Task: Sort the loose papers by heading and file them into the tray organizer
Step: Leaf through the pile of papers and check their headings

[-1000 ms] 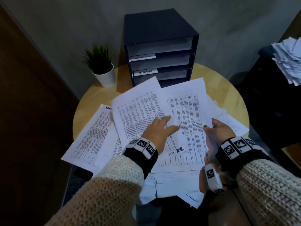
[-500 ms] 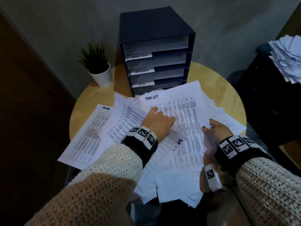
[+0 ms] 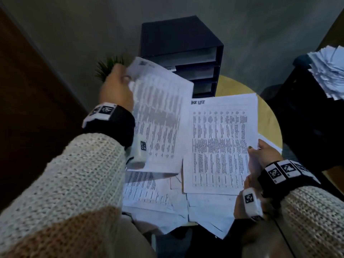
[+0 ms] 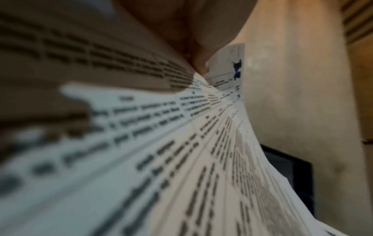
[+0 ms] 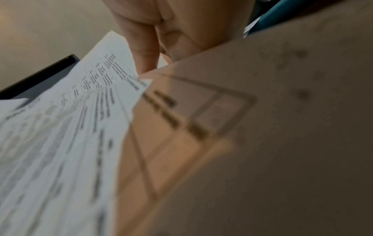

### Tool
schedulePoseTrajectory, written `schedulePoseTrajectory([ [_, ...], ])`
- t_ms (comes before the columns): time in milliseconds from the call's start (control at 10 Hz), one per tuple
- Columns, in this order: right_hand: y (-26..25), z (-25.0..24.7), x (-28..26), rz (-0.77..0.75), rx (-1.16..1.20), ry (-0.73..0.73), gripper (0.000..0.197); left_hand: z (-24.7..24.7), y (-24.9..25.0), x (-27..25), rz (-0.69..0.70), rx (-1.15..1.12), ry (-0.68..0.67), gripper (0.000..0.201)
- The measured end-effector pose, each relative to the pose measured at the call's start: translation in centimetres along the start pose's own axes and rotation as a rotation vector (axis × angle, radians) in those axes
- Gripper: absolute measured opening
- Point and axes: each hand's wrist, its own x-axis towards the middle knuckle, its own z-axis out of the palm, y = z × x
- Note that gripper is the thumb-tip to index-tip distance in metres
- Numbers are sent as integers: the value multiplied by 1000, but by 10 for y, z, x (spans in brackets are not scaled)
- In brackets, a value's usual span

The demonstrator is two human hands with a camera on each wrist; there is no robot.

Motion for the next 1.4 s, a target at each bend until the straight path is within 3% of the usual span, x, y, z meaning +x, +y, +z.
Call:
schedulePoseTrajectory([
  [200, 26, -14, 22, 96, 278, 49, 42, -16, -43, -2, -365, -91, 150, 31],
  [300, 28, -14, 29, 74, 290, -6, 29, 1, -61, -13, -463, -83, 96, 35],
  [600, 19, -5, 29, -10, 138, 16, 19, 86, -75, -68, -507, -141, -142, 36],
  [700, 18, -1, 32, -16, 68, -5, 20, 109, -73, -89, -578, -142, -236, 45],
  [900, 24, 12, 37, -10, 39, -51, 17, 139, -65, -123, -562, -270, -380, 26],
  [1000, 28, 12, 42, 39, 78, -44, 23, 140, -73, -126, -557, -289, -265, 17],
  [1100, 32, 14, 47, 45, 23, -40, 25, 136, -73, -124, -661, -381, -288, 11],
  [1200, 31, 16, 50, 40, -41, -31, 20, 134, -70, -122, -708, -480, -237, 12],
  [1300, 22, 20, 43, 12, -91, -40, 12, 139, -63, -122, -675, -503, -246, 27],
  [1400, 20, 19, 41, -10, -128, -35, 14, 139, -48, -118, -677, -801, -171, 24],
])
